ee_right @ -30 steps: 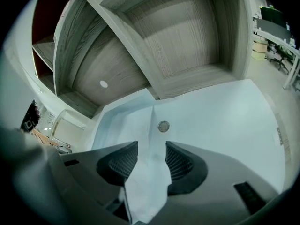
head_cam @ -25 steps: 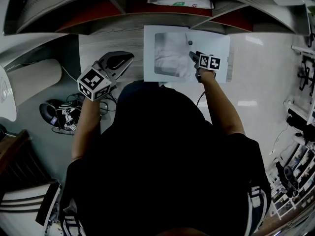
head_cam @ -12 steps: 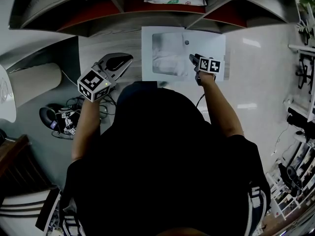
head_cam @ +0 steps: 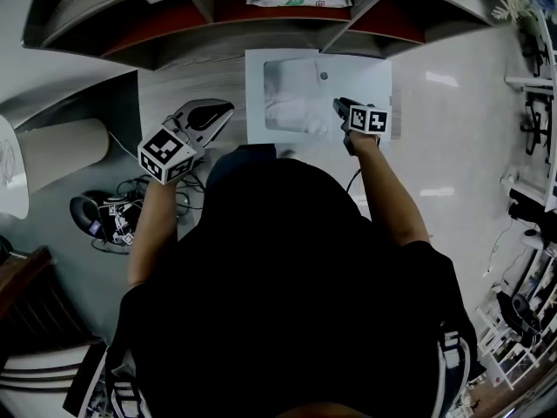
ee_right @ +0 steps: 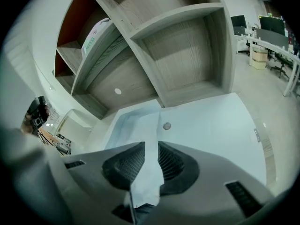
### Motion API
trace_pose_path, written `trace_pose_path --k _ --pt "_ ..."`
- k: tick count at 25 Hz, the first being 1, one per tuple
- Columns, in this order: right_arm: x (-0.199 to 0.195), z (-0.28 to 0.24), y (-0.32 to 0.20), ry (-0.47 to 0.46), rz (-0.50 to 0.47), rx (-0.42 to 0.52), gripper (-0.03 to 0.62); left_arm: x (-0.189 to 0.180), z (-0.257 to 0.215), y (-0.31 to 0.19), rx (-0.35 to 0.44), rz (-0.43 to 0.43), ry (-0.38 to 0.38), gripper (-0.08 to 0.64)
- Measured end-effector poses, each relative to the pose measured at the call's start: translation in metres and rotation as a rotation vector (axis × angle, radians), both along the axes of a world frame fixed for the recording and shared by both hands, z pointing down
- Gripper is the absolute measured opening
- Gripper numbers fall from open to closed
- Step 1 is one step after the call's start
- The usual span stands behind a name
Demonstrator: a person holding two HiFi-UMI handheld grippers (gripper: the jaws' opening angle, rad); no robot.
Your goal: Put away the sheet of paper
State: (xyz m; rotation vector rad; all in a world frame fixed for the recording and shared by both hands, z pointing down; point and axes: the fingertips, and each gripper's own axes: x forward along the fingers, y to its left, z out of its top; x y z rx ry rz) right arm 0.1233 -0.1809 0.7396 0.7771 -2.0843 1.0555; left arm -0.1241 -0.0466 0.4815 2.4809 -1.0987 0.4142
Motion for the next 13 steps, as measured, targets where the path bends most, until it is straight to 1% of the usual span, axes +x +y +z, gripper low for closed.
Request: trace_pose_path --k 7,13 --pt "0.002 -0.02 0.011 -0.027 -0.042 0.042 0.059 0.015 -0.004 0.008 0.009 0.018 -0.008 0.023" --pt "0.005 -0.035 0.024 -0.053 -0.054 0.066 0.043 0.024 -0.009 0.019 0.011 0.024 -0.013 0.023"
